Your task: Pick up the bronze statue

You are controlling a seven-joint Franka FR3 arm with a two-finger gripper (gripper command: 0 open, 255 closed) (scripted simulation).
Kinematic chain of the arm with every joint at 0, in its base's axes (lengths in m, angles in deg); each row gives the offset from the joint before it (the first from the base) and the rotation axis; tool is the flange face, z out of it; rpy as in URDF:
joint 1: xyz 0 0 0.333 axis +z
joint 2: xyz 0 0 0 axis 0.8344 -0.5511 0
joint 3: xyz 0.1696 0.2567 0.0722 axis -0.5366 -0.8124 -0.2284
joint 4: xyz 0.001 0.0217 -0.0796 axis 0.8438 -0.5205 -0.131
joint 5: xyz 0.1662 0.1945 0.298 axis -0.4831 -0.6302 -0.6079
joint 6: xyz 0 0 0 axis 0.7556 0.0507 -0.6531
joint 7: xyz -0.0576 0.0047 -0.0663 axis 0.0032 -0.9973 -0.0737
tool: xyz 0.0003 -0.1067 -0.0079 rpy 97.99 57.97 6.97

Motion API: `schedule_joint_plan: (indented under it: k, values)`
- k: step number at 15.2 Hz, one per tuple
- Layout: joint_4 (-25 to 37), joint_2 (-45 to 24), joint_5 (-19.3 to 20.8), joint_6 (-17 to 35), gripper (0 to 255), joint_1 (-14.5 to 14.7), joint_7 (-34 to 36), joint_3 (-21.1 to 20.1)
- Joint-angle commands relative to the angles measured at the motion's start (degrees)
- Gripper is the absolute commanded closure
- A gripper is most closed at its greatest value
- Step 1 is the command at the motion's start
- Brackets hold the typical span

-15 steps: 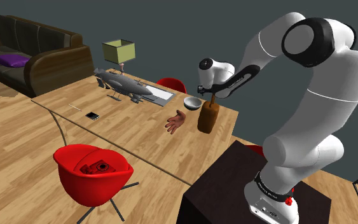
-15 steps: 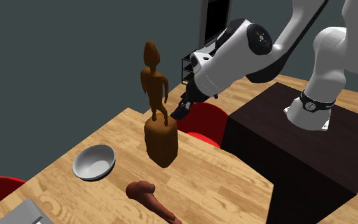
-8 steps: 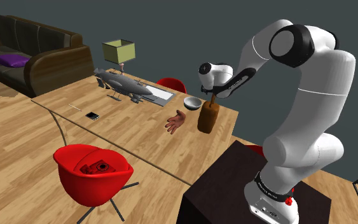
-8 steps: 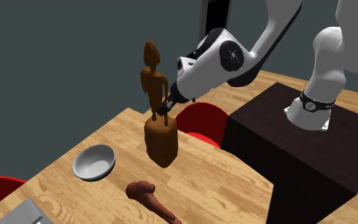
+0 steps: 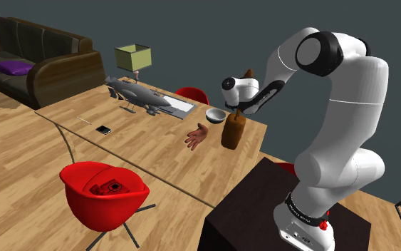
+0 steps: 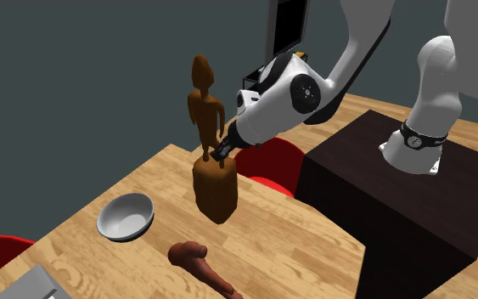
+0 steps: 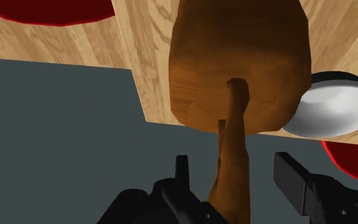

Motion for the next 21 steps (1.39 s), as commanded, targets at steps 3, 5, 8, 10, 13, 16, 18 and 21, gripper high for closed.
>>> schedule_joint_plan:
  k: [3,5,8,10,13,16,18,21]
  values:
    - [0.0,-0.1,0.1,0.0,255,0.0,0.1,0.0]
    - [0.2,-0.2,0.1,0.0,255,0.0,0.0,0.0]
    - [0.1,-0.2,0.2,0.1,255,0.0,0.1,0.1]
    - [0.0,0.4,-0.6,-0.1,255,-0.1,-0.7,-0.1]
    - [-0.4,2.3,-2.5,-0.5,255,-0.4,-2.8,-0.6]
    - [-0.7,4.1,-4.5,-0.9,255,-0.8,-5.0,-1.0]
    - [-0.9,5.3,-5.8,-1.2,255,-1.0,-6.5,-1.3]
    - [-1.0,7.0,-7.8,-1.7,255,-1.2,-8.7,-1.7]
